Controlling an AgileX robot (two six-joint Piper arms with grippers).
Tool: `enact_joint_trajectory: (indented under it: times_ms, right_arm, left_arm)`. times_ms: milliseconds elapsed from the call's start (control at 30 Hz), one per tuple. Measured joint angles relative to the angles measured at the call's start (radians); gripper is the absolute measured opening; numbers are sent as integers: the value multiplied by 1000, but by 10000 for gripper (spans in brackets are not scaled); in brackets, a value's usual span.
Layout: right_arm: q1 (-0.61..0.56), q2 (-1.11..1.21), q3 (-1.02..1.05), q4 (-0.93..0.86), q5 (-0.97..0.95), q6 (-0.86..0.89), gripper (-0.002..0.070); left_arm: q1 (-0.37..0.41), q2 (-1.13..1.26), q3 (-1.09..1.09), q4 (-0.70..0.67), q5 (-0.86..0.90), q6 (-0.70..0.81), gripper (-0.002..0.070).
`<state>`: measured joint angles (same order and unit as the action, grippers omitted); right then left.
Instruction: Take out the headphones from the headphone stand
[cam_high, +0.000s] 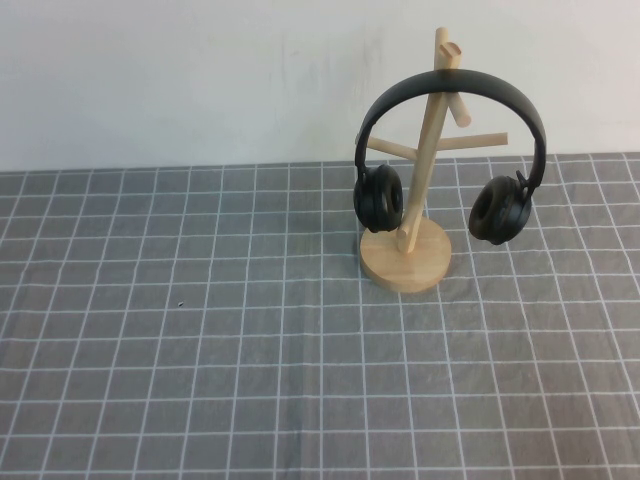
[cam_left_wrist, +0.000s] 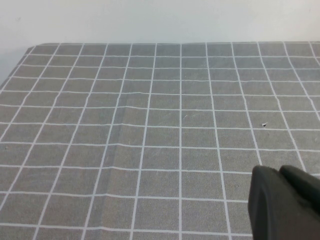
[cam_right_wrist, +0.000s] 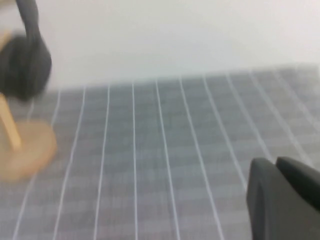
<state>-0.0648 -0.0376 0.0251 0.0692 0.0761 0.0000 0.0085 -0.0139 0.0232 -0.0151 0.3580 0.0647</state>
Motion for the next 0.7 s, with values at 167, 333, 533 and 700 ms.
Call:
enact_joint_trajectory:
  times_ms: [167,333,533,700]
  right_arm:
    - [0,0,0,4,-356,0,-6]
    - [0,0,0,7,-510,0,-6]
    - [0,0,0,118,-666,98,-6]
    - [0,7,-34,113,-959,158,-6]
  left_arm:
    - [0,0,0,0,0,0,-4]
    - [0,0,0,0,0,0,-4]
    - [0,0,0,0,0,0,-4]
    - [0,0,0,0,0,0,-4]
